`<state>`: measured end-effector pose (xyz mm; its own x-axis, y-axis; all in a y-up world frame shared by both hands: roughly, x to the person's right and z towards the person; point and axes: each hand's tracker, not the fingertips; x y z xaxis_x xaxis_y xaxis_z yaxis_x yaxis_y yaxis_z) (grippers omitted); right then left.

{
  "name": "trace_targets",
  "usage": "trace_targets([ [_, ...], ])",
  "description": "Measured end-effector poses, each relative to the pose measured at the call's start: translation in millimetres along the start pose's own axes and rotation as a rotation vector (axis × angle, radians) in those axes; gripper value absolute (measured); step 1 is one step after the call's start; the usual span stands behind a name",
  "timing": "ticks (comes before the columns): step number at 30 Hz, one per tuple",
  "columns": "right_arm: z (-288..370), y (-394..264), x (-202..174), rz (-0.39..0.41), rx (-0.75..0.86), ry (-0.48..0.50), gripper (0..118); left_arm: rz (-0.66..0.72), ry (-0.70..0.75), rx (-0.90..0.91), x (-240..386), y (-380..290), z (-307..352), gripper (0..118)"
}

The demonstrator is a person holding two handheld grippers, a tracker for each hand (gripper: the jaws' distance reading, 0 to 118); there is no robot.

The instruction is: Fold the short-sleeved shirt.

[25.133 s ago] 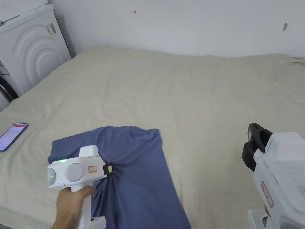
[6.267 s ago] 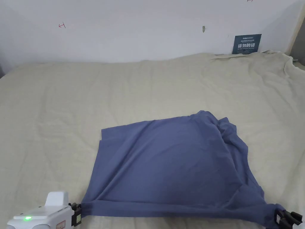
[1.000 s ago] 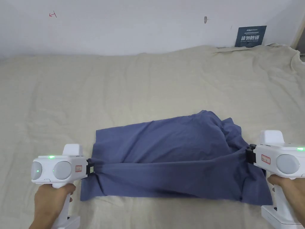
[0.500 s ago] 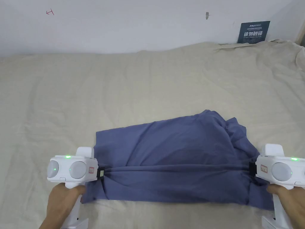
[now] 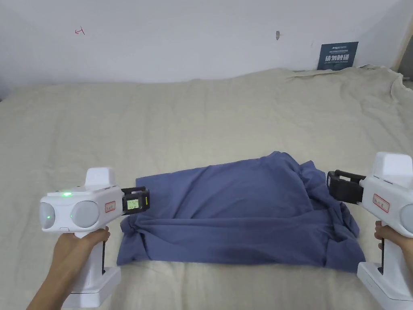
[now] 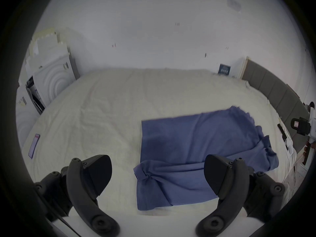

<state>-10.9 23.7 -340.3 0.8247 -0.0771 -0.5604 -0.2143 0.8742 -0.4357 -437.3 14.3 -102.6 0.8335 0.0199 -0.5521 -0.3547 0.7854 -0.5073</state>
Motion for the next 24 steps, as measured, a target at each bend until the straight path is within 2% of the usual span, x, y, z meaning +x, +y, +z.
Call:
trace_targets([
  [4, 37, 0, -11, 0.034, 0.085, 0.013, 92, 0.025, -0.022, 0.041, 2, -6, 34, 112],
  [7, 64, -8, -19, 0.040, 0.141, 0.007, 92, 0.043, -0.011, 0.139, 8, -19, 58, 107],
  [8, 70, -11, -22, 0.044, 0.157, -0.007, 92, 0.039, -0.013, 0.174, 10, -25, 66, 102],
  [11, 85, -23, -28, 0.061, 0.190, -0.038, 87, 0.014, 0.024, 0.240, 14, -42, 77, 74],
  [12, 87, -26, -29, 0.069, 0.192, -0.037, 74, 0.005, 0.043, 0.259, 17, -47, 80, 57],
  [13, 90, -29, -31, 0.080, 0.197, -0.036, 53, -0.001, 0.045, 0.271, 19, -53, 83, 38],
  [14, 93, -33, -34, 0.092, 0.208, -0.042, 53, -0.004, 0.035, 0.282, 20, -59, 86, 38],
  [15, 94, -35, -35, 0.098, 0.219, -0.051, 44, -0.007, 0.030, 0.285, 20, -62, 86, 29],
  [17, 97, -37, -38, 0.111, 0.224, -0.063, 0, -0.008, 0.018, 0.281, 21, -69, 87, 0],
  [24, 99, -37, -40, 0.111, 0.211, -0.040, 0, 0.026, 0.013, 0.205, 14, -77, 76, 0],
])
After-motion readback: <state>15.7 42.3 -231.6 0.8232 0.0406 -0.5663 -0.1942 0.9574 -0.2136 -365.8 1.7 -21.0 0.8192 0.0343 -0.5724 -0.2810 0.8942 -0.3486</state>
